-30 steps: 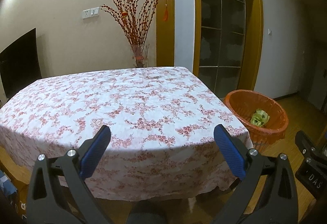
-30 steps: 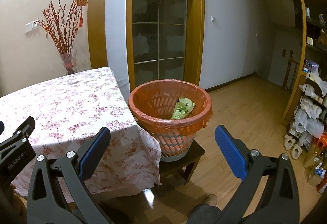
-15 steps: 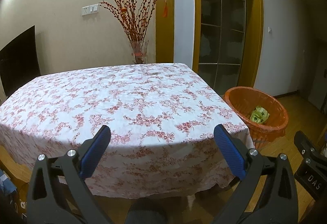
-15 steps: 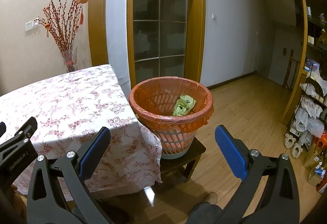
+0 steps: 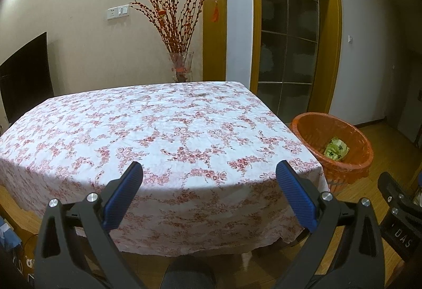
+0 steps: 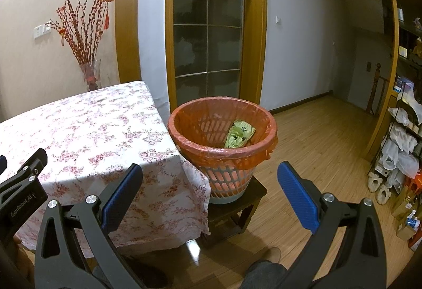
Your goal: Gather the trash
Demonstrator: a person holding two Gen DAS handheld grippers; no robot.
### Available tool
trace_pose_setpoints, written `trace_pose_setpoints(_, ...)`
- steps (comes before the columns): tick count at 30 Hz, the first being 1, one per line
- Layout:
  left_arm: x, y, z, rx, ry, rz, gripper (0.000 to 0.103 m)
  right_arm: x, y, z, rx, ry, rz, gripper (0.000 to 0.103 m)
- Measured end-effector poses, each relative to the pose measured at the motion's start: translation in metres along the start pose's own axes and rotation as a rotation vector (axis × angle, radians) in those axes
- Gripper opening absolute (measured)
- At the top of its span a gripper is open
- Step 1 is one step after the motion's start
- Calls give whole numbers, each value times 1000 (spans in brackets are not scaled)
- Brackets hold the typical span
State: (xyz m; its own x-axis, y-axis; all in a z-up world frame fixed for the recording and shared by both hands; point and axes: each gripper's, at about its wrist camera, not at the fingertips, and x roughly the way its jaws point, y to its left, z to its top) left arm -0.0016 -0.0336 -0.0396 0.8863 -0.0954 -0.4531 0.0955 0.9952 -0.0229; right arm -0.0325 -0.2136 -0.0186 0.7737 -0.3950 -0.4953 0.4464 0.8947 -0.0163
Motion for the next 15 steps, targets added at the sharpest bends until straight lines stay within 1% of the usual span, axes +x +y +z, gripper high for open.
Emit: trace_pose_setpoints(15, -1, -5, 0, 1, 1, 3, 99, 1, -1, -1, 0, 4, 3, 101)
